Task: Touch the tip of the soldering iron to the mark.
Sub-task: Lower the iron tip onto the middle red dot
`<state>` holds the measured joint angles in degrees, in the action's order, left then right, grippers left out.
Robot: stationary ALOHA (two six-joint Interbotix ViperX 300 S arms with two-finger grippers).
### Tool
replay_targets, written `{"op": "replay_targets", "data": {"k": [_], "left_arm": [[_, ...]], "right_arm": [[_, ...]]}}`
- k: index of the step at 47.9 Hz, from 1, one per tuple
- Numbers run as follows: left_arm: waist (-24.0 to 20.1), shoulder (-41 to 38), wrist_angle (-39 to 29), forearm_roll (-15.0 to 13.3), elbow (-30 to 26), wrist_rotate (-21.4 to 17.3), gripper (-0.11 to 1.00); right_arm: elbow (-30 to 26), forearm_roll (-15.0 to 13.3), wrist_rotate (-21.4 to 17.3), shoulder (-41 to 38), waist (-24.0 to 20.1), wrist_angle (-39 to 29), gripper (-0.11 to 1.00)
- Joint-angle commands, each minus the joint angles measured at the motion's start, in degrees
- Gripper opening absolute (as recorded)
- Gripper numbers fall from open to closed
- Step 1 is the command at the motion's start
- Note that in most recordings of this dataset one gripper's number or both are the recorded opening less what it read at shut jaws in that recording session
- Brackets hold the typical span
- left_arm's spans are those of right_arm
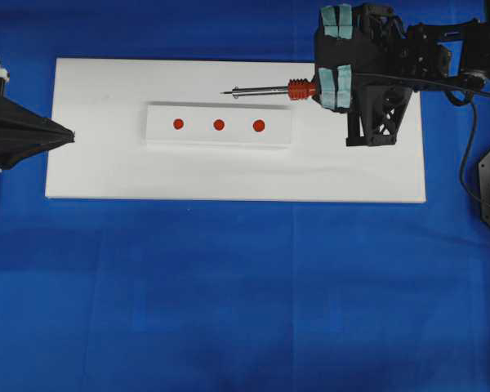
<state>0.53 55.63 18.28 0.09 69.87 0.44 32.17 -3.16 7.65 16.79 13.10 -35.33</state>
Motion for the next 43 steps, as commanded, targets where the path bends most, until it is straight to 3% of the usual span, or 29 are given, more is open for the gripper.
{"op": "replay_targets", "data": {"k": [1,43], "left_arm": [[-0.1,-0.4,0.6,0.0,-0.5,0.1,0.00],[0.0,-0.4,0.6,0.0,-0.5,0.1,0.00]], "right_arm": [[-0.6,-0.1,-0.2,1.1,0.2,0.2,0.06],[-0.6,0.3,-0.2,-2.4,0.2,0.5,0.06]]}}
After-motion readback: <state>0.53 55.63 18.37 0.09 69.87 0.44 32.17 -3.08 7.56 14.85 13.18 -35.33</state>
